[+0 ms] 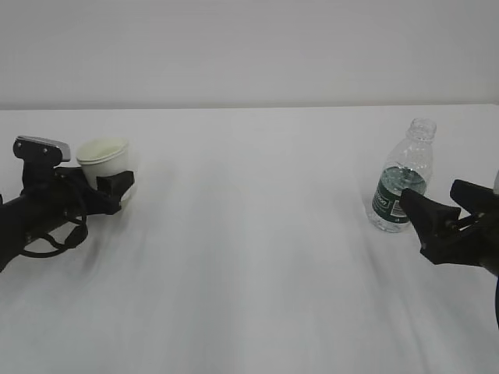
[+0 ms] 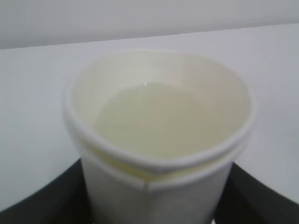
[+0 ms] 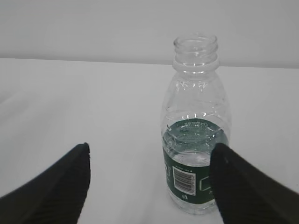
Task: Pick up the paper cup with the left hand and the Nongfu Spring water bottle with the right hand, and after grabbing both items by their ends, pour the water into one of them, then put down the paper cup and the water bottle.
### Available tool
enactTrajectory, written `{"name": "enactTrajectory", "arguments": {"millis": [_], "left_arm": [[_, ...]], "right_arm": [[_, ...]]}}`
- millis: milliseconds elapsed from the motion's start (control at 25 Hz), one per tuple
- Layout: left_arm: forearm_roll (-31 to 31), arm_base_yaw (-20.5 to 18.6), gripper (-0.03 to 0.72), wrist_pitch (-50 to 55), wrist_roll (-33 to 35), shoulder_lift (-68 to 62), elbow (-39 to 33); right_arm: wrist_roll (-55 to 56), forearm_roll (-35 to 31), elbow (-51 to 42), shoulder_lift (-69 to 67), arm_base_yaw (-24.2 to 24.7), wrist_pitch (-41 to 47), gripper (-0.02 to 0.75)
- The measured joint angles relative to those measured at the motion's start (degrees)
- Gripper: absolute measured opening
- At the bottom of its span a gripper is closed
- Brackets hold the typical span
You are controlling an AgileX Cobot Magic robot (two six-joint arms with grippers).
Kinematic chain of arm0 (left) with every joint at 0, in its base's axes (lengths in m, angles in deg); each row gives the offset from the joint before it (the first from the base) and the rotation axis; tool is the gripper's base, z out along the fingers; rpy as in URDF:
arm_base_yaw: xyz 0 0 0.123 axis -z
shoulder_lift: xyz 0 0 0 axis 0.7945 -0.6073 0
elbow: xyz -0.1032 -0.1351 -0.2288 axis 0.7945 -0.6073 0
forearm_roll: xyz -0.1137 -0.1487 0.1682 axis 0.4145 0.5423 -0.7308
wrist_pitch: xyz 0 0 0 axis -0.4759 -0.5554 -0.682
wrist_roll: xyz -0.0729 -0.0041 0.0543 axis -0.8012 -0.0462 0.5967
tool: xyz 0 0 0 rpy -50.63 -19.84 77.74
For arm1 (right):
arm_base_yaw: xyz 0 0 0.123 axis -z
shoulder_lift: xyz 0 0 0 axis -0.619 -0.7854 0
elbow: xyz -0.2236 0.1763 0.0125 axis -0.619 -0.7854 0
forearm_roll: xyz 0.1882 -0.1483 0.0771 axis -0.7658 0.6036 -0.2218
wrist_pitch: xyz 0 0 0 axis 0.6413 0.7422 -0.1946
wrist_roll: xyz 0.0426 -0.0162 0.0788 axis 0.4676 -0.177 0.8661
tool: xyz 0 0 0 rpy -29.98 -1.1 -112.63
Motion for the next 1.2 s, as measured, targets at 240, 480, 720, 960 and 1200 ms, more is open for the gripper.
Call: {"name": "enactTrajectory", "arguments": {"millis": [240, 480, 720, 960, 1200], "left_arm": [[-1.2, 0.0, 0.52, 0.0, 0.1, 0.0, 0.0], [-1.2, 0.0, 0.524, 0.0, 0.1, 0.0, 0.0], [-1.2, 0.0, 0.548, -0.1, 0.1, 0.0, 0.0], [-2.9, 0.0, 0.599, -0.9, 0.1, 0.0, 0.0], [-5.1, 0.0, 0.608, -1.0, 0.1, 0.0, 0.0]], "right_arm": [[0.0, 0.0, 0.0, 0.0, 0.0, 0.0, 0.594], [0.0, 0.0, 0.0, 0.0, 0.0, 0.0, 0.594], [0.0, 0.1, 0.0, 0.0, 0.0, 0.0, 0.593], [0.0, 0.1, 0.0, 0.0, 0.0, 0.0, 0.593], [0.0, 0.3, 0.0, 0.0, 0.0, 0.0, 0.593]]}}
